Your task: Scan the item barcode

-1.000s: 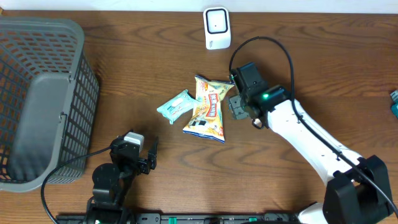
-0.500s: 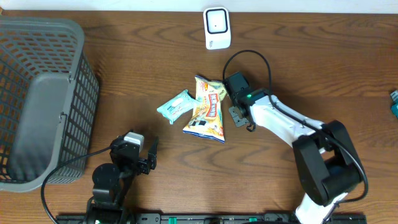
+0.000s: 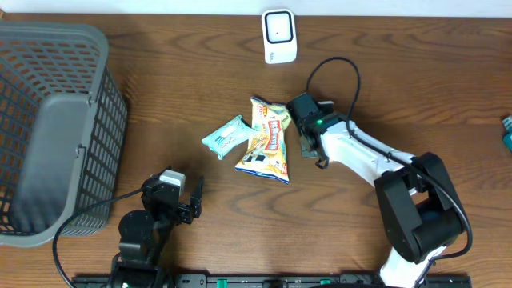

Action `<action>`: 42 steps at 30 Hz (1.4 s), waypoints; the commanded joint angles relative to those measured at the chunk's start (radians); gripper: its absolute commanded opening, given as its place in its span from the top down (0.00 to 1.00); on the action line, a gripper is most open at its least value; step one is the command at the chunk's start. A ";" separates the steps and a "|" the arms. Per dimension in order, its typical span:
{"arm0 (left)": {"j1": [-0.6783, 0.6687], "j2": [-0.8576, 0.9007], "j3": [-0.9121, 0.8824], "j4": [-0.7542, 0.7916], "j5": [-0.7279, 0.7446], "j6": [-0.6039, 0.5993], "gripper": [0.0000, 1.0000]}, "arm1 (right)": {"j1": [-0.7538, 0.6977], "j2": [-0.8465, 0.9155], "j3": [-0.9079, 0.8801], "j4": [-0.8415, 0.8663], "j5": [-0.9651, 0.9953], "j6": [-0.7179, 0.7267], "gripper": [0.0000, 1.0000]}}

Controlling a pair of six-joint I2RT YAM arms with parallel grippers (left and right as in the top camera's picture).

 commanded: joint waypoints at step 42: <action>0.005 -0.001 -0.017 -0.028 0.016 -0.016 0.23 | -0.180 0.018 0.023 -0.418 -0.180 0.657 0.99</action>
